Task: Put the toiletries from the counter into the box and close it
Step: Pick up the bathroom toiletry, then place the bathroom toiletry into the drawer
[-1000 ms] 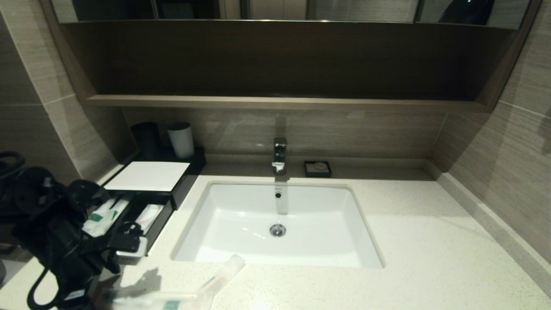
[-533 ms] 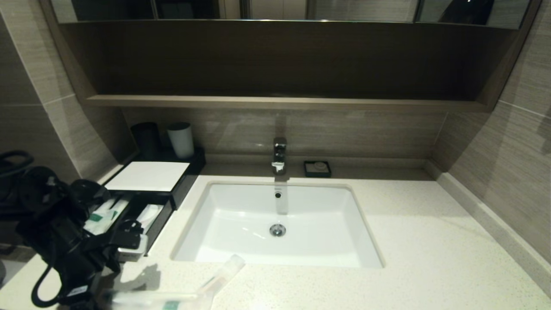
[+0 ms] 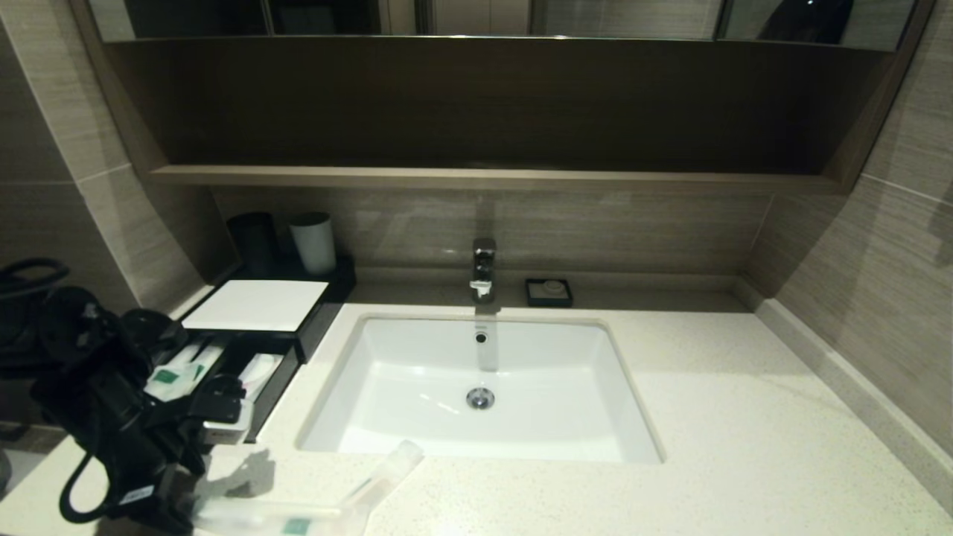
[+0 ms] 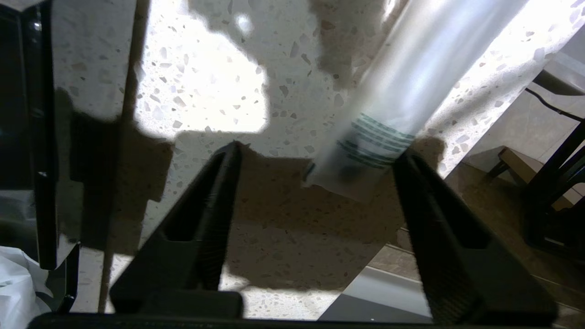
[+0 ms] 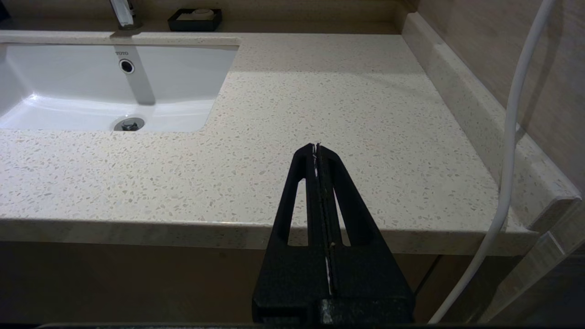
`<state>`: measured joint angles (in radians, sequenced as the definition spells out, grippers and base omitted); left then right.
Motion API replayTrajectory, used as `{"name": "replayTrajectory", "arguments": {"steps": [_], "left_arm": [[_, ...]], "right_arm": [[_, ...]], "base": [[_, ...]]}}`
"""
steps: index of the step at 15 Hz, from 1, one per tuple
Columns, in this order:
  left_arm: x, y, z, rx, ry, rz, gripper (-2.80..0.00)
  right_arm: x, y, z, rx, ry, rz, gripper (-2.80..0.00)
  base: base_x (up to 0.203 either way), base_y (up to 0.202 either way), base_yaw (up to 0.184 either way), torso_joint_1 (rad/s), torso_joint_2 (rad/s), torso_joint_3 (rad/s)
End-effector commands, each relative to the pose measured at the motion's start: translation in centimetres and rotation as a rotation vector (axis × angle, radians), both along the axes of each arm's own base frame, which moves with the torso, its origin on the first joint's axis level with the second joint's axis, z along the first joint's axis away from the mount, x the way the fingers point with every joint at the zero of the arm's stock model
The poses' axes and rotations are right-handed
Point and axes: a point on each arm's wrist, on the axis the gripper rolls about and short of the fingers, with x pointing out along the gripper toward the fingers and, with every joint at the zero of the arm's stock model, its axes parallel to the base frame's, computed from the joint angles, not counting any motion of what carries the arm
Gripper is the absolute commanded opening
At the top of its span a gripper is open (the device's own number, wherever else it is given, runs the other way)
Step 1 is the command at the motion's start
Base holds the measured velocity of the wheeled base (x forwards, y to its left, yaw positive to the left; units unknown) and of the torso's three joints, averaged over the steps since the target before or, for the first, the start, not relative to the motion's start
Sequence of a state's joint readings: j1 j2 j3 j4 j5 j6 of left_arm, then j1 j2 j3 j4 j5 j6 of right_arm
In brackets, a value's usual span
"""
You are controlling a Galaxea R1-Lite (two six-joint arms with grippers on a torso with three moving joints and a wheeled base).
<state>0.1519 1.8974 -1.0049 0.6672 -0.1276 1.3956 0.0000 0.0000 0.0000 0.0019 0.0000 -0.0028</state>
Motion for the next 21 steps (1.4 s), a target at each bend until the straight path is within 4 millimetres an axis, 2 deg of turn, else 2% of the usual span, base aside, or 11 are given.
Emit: {"name": "replayTrajectory", "arguments": {"steps": [1, 5, 9, 11, 14, 16, 21], "left_arm": [[-0.1, 0.0, -0.3, -0.005, 0.022, -0.009, -2.80], [-0.3, 0.0, 0.2, -0.003, 0.014, -0.009, -2.80], [-1.5, -0.2, 2.1, -0.010, 0.018, -0.010, -2.80], [-2.5, -0.5, 3.8, -0.047, -0.015, -0.012, -2.80], [-3.7, -0.8, 8.1, -0.154, -0.095, 0.019, -2.80], [-4.2, -0.7, 9.9, -0.250, -0.118, 0.153, -2.80], [-4.2, -0.7, 11.8, -0.339, -0.066, 0.646, -2.80]], "right_arm": [[0.0, 0.0, 0.0, 0.000, -0.003, 0.000, -2.80], [0.0, 0.0, 0.0, 0.000, 0.000, 0.000, -2.80], [0.0, 0.0, 0.0, 0.000, 0.001, 0.000, -2.80], [0.0, 0.0, 0.0, 0.000, 0.001, 0.000, -2.80], [0.0, 0.0, 0.0, 0.000, 0.000, 0.000, -2.80], [0.0, 0.0, 0.0, 0.000, 0.000, 0.000, -2.80], [0.0, 0.0, 0.0, 0.000, 0.000, 0.000, -2.80]], "base": [[0.000, 0.000, 0.000, 0.000, 0.00, 0.000], [0.000, 0.000, 0.000, 0.000, 0.00, 0.000], [0.000, 0.000, 0.000, 0.000, 0.00, 0.000], [0.000, 0.000, 0.000, 0.000, 0.00, 0.000], [0.000, 0.000, 0.000, 0.000, 0.00, 0.000], [0.000, 0.000, 0.000, 0.000, 0.00, 0.000], [0.000, 0.000, 0.000, 0.000, 0.00, 0.000]]}}
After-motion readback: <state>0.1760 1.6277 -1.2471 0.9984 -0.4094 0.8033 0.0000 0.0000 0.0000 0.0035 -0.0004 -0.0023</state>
